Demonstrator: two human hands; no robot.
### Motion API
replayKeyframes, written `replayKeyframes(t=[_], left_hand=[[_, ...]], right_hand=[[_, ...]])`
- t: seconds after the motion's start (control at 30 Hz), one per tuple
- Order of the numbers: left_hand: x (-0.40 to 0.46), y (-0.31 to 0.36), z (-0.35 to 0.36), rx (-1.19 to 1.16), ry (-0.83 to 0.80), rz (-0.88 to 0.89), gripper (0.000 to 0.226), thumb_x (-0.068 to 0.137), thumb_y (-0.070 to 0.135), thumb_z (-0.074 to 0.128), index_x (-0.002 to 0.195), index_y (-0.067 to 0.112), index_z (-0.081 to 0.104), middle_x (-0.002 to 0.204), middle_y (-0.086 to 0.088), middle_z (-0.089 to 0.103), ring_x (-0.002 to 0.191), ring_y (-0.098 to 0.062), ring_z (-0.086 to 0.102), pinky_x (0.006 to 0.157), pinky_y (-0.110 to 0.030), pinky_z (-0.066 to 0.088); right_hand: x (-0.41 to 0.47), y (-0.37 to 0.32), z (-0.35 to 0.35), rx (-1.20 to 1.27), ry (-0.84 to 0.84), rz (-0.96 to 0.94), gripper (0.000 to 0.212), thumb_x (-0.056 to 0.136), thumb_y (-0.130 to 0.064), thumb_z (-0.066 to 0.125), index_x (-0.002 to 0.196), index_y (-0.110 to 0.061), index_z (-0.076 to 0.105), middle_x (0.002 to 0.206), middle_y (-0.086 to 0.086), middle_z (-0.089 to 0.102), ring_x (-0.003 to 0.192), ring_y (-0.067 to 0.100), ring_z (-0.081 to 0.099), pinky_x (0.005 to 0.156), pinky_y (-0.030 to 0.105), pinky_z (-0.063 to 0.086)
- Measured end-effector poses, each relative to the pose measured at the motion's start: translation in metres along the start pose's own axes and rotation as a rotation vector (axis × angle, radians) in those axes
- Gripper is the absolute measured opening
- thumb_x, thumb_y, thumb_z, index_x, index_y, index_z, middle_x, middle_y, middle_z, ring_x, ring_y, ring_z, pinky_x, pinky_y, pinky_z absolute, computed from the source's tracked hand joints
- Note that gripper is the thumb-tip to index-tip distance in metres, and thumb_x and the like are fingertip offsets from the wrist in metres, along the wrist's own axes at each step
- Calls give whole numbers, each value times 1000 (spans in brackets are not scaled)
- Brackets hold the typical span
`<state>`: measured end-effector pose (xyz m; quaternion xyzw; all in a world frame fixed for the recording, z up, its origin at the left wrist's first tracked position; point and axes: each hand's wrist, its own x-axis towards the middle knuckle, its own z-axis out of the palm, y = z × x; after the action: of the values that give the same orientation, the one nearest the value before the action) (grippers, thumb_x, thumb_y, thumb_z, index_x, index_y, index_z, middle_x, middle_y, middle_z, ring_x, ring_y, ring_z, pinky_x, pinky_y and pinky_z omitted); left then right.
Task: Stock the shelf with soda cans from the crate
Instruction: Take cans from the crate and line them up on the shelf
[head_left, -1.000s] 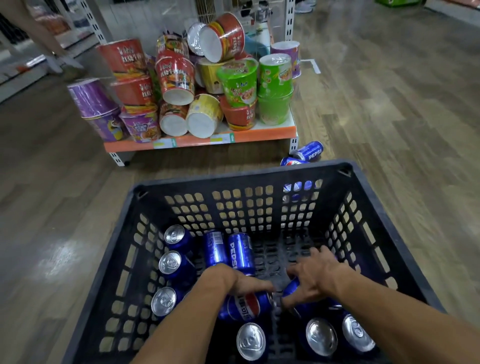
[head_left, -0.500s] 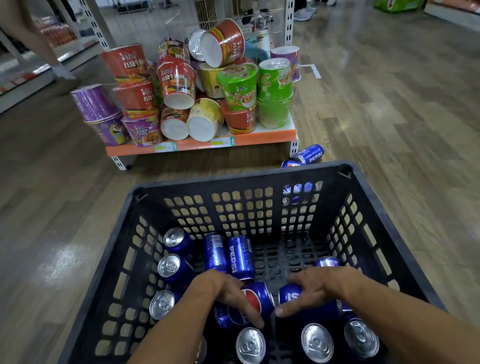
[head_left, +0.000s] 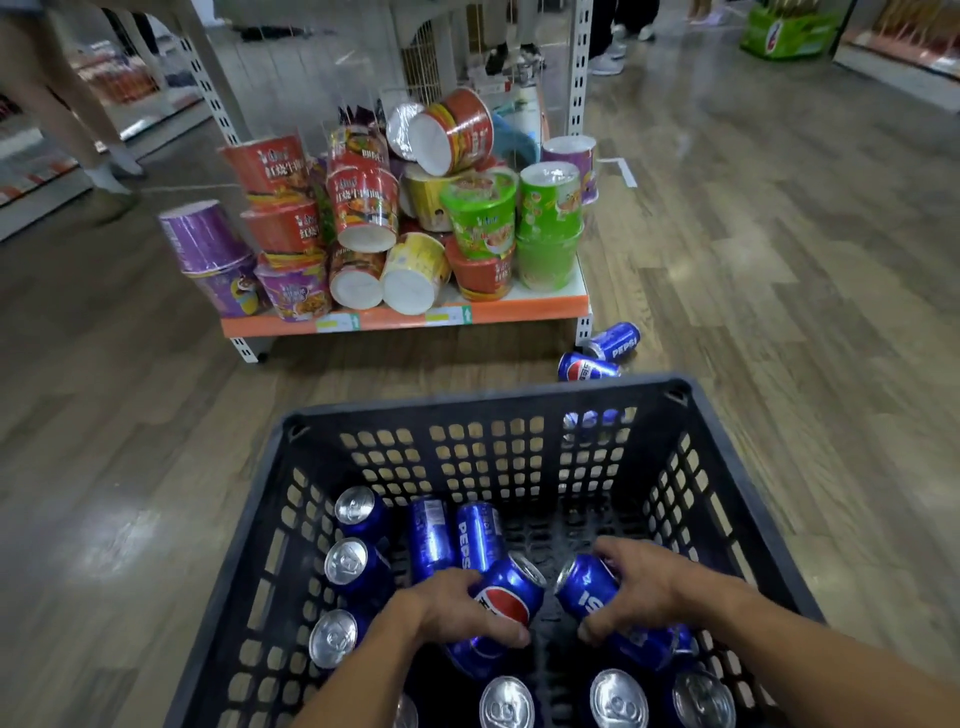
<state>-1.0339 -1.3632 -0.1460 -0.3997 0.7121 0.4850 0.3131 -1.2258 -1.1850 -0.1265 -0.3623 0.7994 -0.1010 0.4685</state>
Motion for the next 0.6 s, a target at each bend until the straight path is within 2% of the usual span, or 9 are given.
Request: replayKeyframes(t=[0.07, 0.13, 0.23, 0.37, 0.5, 0.53, 0.6], left_hand=[[-20, 9, -1, -120, 22, 54, 81, 45, 56, 95, 117, 28, 69, 108, 10, 73, 96, -7, 71, 91, -26, 57], [-46, 22, -3, -234, 28, 104, 64, 55, 42, 95, 111, 25, 70, 103, 8, 76, 93, -8, 73, 89, -25, 57], [-95, 45, -14, -328, 32, 154, 66, 56, 42, 95, 114, 25, 69, 105, 8, 76, 94, -8, 73, 88, -25, 57], [-165, 74, -34, -392, 53, 179, 67, 53, 42, 97, 112, 25, 71, 102, 10, 77, 94, -7, 74, 93, -28, 56], [-246, 110, -62, -422, 79, 219, 54, 64, 34, 94, 110, 27, 69, 101, 9, 76, 92, -7, 73, 80, -21, 54], [-268, 120, -72, -433, 86, 224, 49, 66, 33, 93, 108, 27, 69, 101, 8, 76, 92, -8, 73, 80, -22, 55], [-310, 139, -93, -454, 99, 260, 52, 62, 37, 95, 107, 24, 72, 101, 3, 77, 93, -14, 74, 92, -33, 58]], right_hand=[[-19, -10, -13, 45, 70, -12, 76, 46, -56, 88, 110, -31, 56, 105, -9, 67, 93, 8, 65, 85, 29, 57], [-42, -25, -26, 92, 156, -22, 69, 45, -58, 87, 101, -32, 56, 95, -10, 68, 83, 4, 66, 74, 24, 57], [-84, -55, -49, 144, 236, -29, 63, 49, -54, 86, 99, -30, 56, 91, -10, 69, 79, 1, 65, 67, 18, 52], [-146, -98, -86, 213, 270, -16, 65, 49, -54, 86, 100, -31, 54, 90, -12, 71, 79, 1, 67, 70, 21, 53], [-206, -146, -129, 245, 278, -24, 72, 44, -57, 87, 102, -31, 54, 92, -11, 72, 82, 4, 69, 79, 32, 59], [-222, -160, -140, 257, 279, -29, 73, 43, -57, 87, 103, -31, 55, 93, -10, 73, 82, 4, 70, 80, 33, 59], [-253, -190, -166, 264, 287, -47, 75, 43, -58, 87, 106, -29, 57, 94, -10, 73, 83, 5, 70, 79, 32, 59]])
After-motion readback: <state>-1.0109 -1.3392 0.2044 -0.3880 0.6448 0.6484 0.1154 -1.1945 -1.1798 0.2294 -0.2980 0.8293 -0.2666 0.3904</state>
